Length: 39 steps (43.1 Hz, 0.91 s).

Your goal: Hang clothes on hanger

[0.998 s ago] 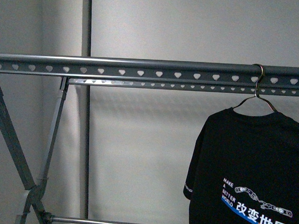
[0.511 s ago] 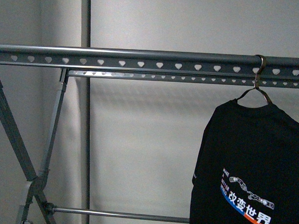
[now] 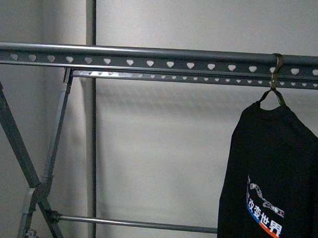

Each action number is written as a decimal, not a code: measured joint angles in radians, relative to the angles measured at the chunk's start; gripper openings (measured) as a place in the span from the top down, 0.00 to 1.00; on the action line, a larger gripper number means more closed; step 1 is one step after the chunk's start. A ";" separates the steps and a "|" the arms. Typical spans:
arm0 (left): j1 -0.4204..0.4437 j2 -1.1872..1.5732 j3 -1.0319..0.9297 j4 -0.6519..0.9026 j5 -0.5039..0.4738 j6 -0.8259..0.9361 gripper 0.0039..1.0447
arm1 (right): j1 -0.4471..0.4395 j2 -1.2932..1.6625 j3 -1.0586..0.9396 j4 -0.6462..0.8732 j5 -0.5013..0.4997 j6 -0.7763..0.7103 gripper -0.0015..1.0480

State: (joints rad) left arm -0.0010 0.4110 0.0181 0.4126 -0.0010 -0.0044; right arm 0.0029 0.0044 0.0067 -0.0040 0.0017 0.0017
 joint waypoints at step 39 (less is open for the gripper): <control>0.000 -0.406 0.000 -0.409 0.000 0.000 0.97 | 0.000 0.000 0.000 0.000 0.000 0.000 0.98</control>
State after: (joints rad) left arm -0.0010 0.0055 0.0181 0.0040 -0.0006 -0.0040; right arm 0.0029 0.0044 0.0067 -0.0040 0.0017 0.0013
